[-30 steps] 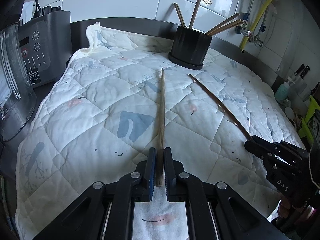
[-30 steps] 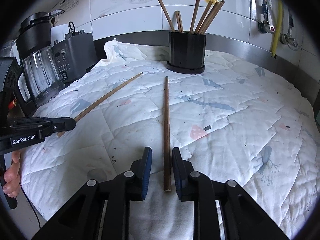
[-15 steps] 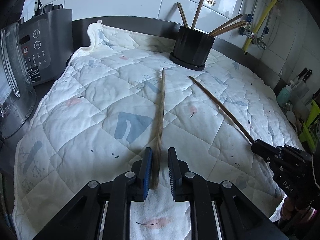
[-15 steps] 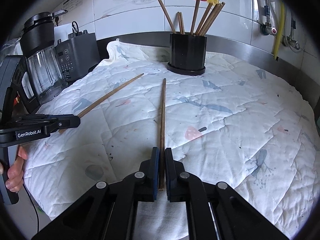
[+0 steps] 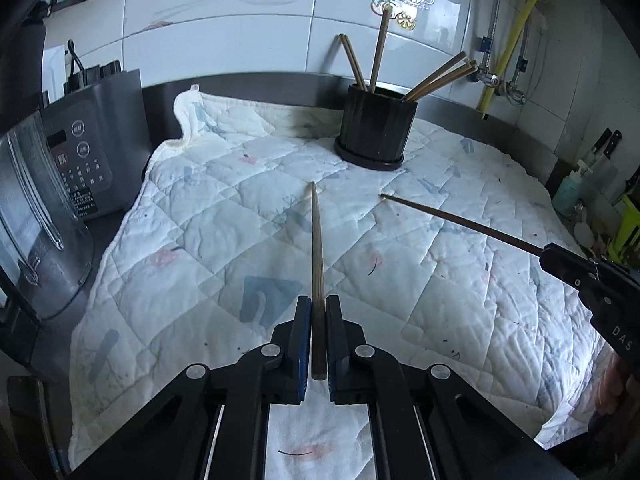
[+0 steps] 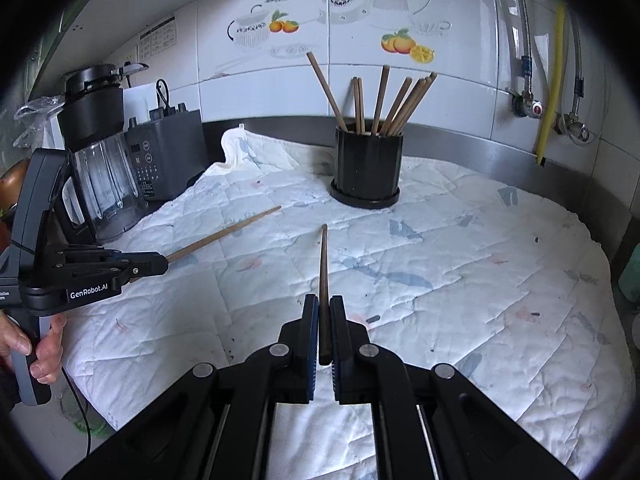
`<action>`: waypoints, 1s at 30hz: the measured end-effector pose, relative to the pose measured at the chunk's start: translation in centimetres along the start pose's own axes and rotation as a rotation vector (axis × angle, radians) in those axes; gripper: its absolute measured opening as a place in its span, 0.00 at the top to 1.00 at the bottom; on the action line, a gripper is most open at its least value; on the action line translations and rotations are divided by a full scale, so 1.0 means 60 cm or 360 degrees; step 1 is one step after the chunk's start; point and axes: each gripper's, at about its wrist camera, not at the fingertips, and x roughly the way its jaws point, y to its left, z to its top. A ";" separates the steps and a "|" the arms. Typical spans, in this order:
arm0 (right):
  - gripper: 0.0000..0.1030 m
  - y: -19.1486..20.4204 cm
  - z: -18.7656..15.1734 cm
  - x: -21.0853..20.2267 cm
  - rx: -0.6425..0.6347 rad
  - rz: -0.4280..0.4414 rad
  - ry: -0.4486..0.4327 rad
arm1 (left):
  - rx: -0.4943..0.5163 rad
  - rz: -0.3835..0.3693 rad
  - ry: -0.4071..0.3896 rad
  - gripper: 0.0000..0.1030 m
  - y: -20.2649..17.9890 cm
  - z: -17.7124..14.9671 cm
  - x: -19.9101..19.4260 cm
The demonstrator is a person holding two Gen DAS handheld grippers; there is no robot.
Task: Organize utensils
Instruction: 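Lift both held chopsticks upright toward the black holder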
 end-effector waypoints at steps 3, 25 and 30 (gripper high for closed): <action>0.93 -0.009 0.026 -0.010 0.0008 0.0014 -0.0044 | 0.0033 -0.0023 -0.0037 0.94 -0.002 0.025 -0.021; 0.93 -0.079 0.198 -0.039 0.0025 0.0186 -0.0047 | 0.0188 -0.0039 -0.0217 0.94 -0.045 0.200 -0.090; 0.93 -0.086 0.226 -0.052 -0.0012 0.0183 -0.0068 | 0.0217 -0.0040 -0.0255 0.94 -0.056 0.225 -0.100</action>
